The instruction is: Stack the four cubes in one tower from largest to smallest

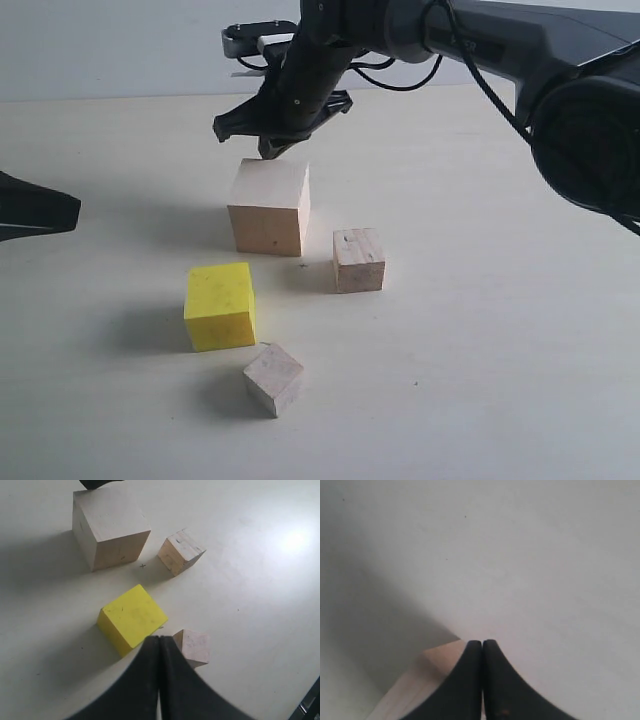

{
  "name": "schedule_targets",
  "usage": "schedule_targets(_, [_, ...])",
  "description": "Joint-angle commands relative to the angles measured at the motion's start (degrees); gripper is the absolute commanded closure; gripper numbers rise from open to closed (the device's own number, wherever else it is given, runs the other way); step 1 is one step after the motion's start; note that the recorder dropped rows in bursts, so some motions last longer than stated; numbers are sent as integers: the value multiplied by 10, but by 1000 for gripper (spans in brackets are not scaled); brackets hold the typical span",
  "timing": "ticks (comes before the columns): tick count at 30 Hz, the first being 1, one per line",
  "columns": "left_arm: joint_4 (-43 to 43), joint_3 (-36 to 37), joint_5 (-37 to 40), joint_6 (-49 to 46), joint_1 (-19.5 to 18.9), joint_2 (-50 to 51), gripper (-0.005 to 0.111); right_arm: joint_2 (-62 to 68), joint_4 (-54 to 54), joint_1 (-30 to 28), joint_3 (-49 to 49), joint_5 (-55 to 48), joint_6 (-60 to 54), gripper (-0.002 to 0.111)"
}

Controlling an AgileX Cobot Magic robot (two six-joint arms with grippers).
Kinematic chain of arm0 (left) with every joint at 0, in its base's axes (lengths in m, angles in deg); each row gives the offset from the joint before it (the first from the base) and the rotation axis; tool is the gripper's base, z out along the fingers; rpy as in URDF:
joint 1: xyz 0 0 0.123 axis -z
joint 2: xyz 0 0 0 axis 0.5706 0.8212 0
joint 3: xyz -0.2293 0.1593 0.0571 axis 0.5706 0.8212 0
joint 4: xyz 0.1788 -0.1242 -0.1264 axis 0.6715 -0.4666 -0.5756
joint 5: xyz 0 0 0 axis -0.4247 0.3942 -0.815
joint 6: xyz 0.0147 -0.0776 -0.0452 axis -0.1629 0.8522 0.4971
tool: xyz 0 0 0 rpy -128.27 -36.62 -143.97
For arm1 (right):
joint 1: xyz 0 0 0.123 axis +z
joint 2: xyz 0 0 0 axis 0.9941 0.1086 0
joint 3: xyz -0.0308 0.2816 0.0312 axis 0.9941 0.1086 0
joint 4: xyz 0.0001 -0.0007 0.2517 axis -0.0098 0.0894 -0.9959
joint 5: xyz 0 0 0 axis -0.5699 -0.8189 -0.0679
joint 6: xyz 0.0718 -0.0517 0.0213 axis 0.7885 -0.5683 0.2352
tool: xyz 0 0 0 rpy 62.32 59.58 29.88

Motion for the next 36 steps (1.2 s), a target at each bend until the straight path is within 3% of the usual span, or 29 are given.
schedule_targets(1, [-1,1,-3,0,4,1,107,-1,-37,-2,2,-10,-45,108])
schedule_targets(13, [-1,1,-3,0,4,1,107,-10,-25,-2,2,-11,-51,108])
schedule_targets(19, [-1,1,-2,0,4,1,107,-84,25,-2,2,-23,4,108])
schedule_targets(24, [-1,1,-10,-2,4,1,107,-168,3,-2,49,33,15,108])
schedule_targets(28, [-1,1,-15,-2,4,1,107,-236,5,-2,134,100,20,108])
schedule_targets(36, [-3,1,-37,-3,4,1,107,-437,4,-2,425,332,35,108])
